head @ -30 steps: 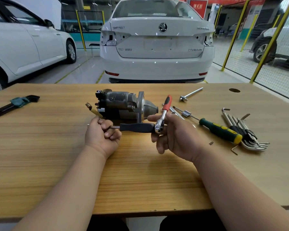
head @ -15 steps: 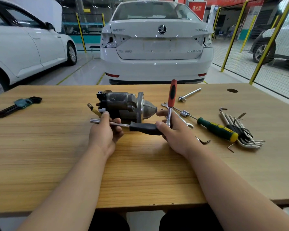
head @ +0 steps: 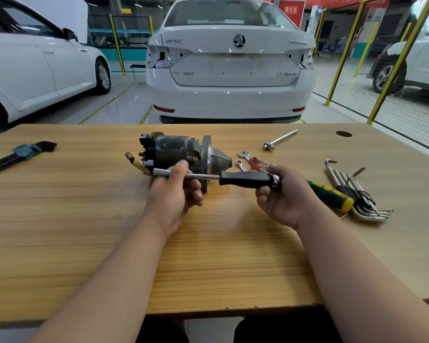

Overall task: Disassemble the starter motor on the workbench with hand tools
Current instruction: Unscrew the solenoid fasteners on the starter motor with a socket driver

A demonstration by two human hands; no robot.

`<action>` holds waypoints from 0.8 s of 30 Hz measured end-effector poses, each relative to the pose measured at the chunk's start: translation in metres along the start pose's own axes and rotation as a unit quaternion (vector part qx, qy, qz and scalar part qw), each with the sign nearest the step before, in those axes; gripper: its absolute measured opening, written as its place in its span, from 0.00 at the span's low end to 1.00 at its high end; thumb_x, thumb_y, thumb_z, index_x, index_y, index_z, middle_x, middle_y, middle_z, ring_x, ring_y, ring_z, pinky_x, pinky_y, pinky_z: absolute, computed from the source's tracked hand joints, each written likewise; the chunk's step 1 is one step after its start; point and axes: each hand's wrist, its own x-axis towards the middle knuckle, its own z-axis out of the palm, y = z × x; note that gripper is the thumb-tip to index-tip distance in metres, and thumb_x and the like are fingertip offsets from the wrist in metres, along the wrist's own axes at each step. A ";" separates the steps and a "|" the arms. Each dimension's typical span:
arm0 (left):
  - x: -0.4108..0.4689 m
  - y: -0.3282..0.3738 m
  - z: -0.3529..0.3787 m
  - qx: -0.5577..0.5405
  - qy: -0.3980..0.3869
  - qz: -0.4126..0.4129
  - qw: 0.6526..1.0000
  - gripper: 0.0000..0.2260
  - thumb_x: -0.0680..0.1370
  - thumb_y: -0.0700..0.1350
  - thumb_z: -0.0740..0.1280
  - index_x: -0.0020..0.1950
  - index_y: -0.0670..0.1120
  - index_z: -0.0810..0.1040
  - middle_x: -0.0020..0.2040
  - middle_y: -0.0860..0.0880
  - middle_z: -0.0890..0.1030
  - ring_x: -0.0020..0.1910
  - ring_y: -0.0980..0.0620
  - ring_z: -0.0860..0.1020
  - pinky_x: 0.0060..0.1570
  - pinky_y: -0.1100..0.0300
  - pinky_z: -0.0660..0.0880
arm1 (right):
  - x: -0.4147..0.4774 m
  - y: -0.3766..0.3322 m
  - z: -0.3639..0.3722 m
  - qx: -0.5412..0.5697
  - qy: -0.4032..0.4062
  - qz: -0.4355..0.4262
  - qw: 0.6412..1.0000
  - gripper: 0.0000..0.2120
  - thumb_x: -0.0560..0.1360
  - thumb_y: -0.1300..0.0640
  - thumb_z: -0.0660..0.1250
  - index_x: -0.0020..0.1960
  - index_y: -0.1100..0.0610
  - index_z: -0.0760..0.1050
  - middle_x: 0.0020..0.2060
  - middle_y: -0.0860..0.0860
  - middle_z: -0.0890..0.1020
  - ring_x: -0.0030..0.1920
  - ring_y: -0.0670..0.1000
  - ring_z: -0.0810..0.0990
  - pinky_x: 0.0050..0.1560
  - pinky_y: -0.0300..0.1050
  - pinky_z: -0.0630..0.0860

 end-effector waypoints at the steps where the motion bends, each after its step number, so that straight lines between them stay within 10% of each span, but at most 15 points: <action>1: 0.001 0.002 -0.002 -0.018 0.003 -0.005 1.000 0.12 0.80 0.51 0.61 0.43 0.45 0.73 0.29 0.50 0.77 0.26 0.54 0.75 0.26 0.60 0.74 | -0.002 0.000 0.000 0.023 -0.024 0.010 0.999 0.11 0.82 0.53 0.58 0.50 0.59 0.74 0.29 0.53 0.77 0.22 0.48 0.74 0.22 0.38 0.73; 8: -0.001 0.002 -0.008 -0.013 -0.075 0.013 0.997 0.10 0.73 0.51 0.65 0.44 0.43 0.73 0.33 0.46 0.79 0.31 0.50 0.79 0.32 0.58 0.77 | -0.002 -0.001 -0.004 0.046 -0.072 0.051 0.995 0.13 0.80 0.52 0.65 0.60 0.57 0.75 0.43 0.59 0.83 0.27 0.48 0.82 0.23 0.40 0.78; 13: -0.009 0.001 0.006 0.156 -0.081 -0.003 0.984 0.14 0.73 0.56 0.64 0.48 0.46 0.75 0.41 0.46 0.81 0.35 0.51 0.81 0.35 0.59 0.78 | 0.000 -0.010 -0.009 -0.009 0.009 -0.064 0.998 0.04 0.80 0.59 0.63 0.47 0.58 0.72 0.25 0.52 0.78 0.21 0.45 0.75 0.20 0.35 0.71; 17: -0.002 0.006 0.003 0.562 0.061 0.282 0.776 0.10 0.73 0.56 0.68 0.49 0.54 0.73 0.46 0.57 0.74 0.45 0.59 0.72 0.44 0.65 0.69 | 0.006 -0.017 -0.017 0.012 0.077 -0.135 0.988 0.05 0.80 0.60 0.61 0.45 0.58 0.71 0.25 0.51 0.75 0.20 0.46 0.71 0.21 0.35 0.69; 19: 0.016 0.020 -0.001 0.644 0.092 0.366 0.665 0.23 0.69 0.57 0.71 0.61 0.52 0.70 0.57 0.52 0.68 0.57 0.51 0.62 0.57 0.55 0.65 | 0.008 -0.019 -0.019 0.001 0.083 -0.148 0.986 0.04 0.80 0.60 0.61 0.46 0.58 0.72 0.24 0.51 0.76 0.21 0.46 0.71 0.22 0.36 0.69; 24: 0.057 0.036 -0.013 0.774 0.042 0.241 0.583 0.41 0.67 0.72 0.62 0.73 0.56 0.54 0.71 0.49 0.60 0.71 0.47 0.52 0.71 0.49 0.45 | 0.006 -0.024 -0.021 -0.021 0.094 -0.184 0.978 0.03 0.80 0.61 0.61 0.48 0.58 0.73 0.28 0.53 0.78 0.20 0.47 0.71 0.21 0.36 0.69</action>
